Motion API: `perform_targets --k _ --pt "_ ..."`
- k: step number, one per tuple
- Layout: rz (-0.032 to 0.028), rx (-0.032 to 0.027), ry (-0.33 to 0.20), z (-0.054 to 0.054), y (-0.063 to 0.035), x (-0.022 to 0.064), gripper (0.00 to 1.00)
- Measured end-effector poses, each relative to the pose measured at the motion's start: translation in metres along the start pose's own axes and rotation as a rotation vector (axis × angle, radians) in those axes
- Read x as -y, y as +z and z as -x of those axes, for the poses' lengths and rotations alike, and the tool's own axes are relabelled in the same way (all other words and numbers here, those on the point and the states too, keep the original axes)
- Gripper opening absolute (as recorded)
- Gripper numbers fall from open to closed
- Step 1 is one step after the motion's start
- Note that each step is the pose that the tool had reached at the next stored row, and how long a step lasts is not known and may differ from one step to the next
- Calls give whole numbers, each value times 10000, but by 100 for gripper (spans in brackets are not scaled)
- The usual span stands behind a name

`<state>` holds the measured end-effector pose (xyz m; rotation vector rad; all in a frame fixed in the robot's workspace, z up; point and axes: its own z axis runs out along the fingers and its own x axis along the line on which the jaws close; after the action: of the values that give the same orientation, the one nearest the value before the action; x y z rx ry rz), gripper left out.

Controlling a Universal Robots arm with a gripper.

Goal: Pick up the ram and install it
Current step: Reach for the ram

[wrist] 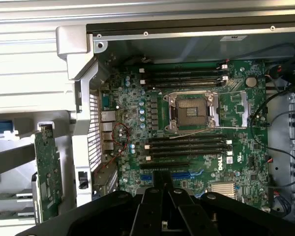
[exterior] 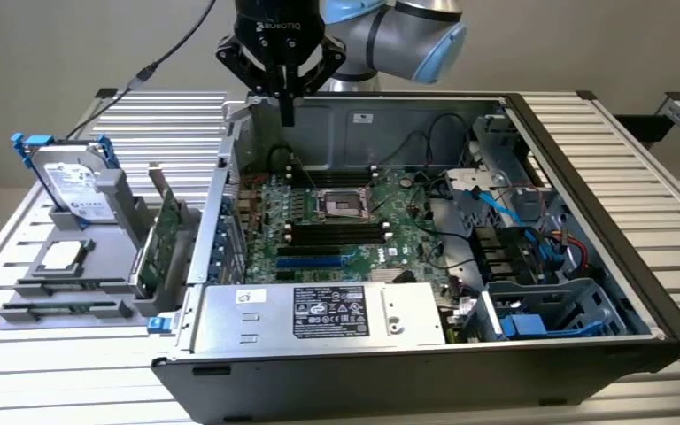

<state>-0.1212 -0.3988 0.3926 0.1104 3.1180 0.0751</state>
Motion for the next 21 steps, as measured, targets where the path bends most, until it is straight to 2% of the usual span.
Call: perform_targets --k 4,15,21 --pt "-3 -2 0 -38 -2 2 11" --pt "-3 -36 2 -535 6 38 11" --pt "-11 -123 6 -809 49 60 11"
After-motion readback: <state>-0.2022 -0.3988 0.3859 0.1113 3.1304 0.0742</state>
